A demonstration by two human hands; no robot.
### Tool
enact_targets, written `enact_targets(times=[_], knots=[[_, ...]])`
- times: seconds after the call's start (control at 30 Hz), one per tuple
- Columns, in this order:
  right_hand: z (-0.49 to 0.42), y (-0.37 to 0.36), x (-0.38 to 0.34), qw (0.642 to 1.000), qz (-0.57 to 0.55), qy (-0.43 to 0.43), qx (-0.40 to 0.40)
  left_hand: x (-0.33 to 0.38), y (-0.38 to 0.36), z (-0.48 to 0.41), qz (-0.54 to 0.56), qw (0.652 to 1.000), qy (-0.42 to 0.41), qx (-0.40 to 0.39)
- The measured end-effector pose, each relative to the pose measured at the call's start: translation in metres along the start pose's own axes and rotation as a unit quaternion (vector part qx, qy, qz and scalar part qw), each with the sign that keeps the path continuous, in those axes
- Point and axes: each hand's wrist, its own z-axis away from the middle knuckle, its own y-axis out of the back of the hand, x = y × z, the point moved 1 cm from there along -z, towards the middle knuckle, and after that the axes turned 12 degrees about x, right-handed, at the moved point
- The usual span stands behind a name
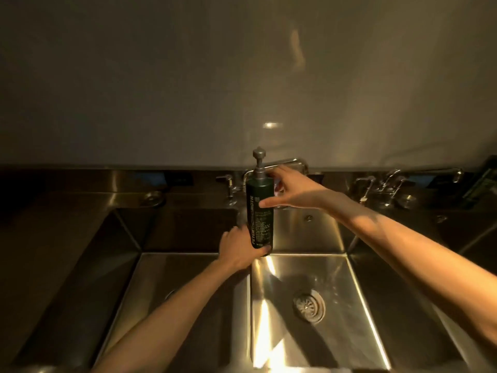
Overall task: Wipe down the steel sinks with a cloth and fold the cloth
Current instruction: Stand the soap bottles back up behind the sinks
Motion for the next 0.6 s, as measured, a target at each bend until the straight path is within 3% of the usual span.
enact_targets(times=[0.3, 0.6], knots=[[-0.007, -0.079, -0.158, 0.991, 0.087, 0.099, 0.019, -0.136, 0.09, 0.076, -0.102, 0.993, 0.036, 0.039], [-0.032, -0.124, -0.233, 0.986, 0.01, 0.163, 0.032, -0.204, 0.136, 0.093, -0.065, 0.986, 0.14, 0.066]])
